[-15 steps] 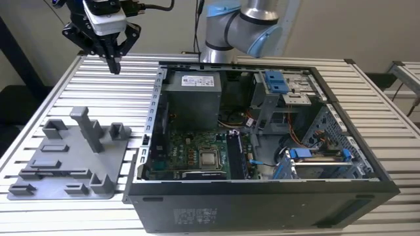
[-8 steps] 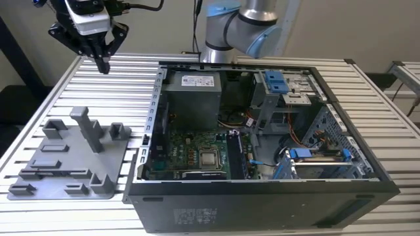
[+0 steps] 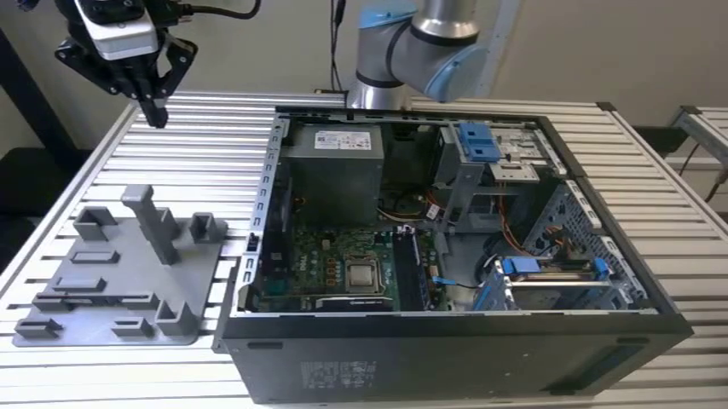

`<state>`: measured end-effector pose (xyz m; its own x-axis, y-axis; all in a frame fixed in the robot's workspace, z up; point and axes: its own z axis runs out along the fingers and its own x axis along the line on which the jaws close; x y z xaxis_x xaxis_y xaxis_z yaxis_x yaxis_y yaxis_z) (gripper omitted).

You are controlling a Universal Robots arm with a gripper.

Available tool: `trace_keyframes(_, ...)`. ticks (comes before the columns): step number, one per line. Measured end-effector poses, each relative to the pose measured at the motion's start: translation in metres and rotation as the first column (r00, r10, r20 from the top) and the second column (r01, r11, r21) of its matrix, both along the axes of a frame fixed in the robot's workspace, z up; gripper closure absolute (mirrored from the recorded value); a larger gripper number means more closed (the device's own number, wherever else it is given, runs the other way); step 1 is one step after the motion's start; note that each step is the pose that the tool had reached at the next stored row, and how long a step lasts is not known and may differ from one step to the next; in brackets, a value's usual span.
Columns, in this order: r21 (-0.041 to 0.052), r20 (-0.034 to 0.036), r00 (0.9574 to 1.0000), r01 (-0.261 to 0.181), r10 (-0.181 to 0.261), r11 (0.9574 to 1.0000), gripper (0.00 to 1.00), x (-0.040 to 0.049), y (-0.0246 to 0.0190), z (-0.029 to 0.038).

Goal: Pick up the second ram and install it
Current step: 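Reach for the second ram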

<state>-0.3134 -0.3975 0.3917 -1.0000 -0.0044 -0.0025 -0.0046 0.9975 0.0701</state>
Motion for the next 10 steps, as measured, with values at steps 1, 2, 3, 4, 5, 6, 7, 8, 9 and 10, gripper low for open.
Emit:
trace_keyframes(1, 0.0001, 0.0, 1.0, 0.0, 0.0, 1.0, 0.89, -0.0036, 0.0, 0.0)
trace_keyframes(2, 0.0001, 0.0, 1.0, 0.0, 0.0, 1.0, 0.89, -0.0072, 0.0, 0.0)
trace_keyframes(3, 0.0002, 0.0001, 1.0, 0.0, 0.0, 1.0, 0.89, -0.0108, 0.0, -0.0001)
trace_keyframes(4, 0.0001, -0.0001, 1.0, 0.0, 0.0, 1.0, 0.89, -0.0143, 0.0, 0.0)
trace_keyframes(5, 0.0001, -0.0001, 1.0, 0.0, 0.0, 1.0, 0.89, -0.0181, 0.0, 0.0)
trace_keyframes(6, 0.0002, 0.0, 1.0, 0.0, 0.0, 1.0, 0.89, -0.0216, 0.0, 0.0)
trace_keyframes(7, 0.0003, 0.0, 1.0, 0.0, 0.0, 1.0, 0.89, -0.0256, 0.0, 0.0)
trace_keyframes(8, 0.0003, 0.0, 1.0, 0.0, 0.0, 1.0, 0.89, -0.029, 0.0, 0.0)
trace_keyframes(9, 0.0005, 0.0, 1.0, 0.0, 0.0, 1.0, 0.89, -0.0325, 0.0, 0.0)
trace_keyframes(10, 0.0005, 0.0, 1.0, 0.0, 0.0, 1.0, 0.89, -0.0361, 0.0, 0.0)
